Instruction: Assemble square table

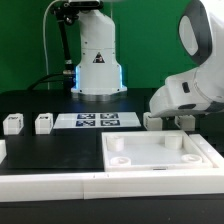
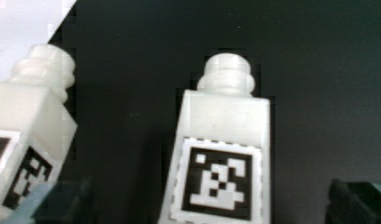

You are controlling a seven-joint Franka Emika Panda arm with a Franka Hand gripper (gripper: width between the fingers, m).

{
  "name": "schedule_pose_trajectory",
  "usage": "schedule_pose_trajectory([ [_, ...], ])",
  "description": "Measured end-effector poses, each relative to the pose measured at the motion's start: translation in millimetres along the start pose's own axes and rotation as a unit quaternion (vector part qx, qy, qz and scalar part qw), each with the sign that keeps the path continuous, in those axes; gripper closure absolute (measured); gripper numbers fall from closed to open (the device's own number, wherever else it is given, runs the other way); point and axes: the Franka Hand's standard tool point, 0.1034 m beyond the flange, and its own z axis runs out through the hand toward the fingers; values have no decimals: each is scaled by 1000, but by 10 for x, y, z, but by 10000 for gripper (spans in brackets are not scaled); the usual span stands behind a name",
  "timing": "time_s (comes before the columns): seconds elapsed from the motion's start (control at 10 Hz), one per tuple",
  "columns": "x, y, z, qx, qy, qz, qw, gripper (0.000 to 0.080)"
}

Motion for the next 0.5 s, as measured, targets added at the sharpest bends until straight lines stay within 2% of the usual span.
schedule_pose_trajectory([
  [0.3,10,-2,44,-1,-4,0,1000,150],
  [0.4,12,-6,59,-2,-5,0,1000,270],
  [0.5,17,-7,72,-2,-6,0,1000,270],
])
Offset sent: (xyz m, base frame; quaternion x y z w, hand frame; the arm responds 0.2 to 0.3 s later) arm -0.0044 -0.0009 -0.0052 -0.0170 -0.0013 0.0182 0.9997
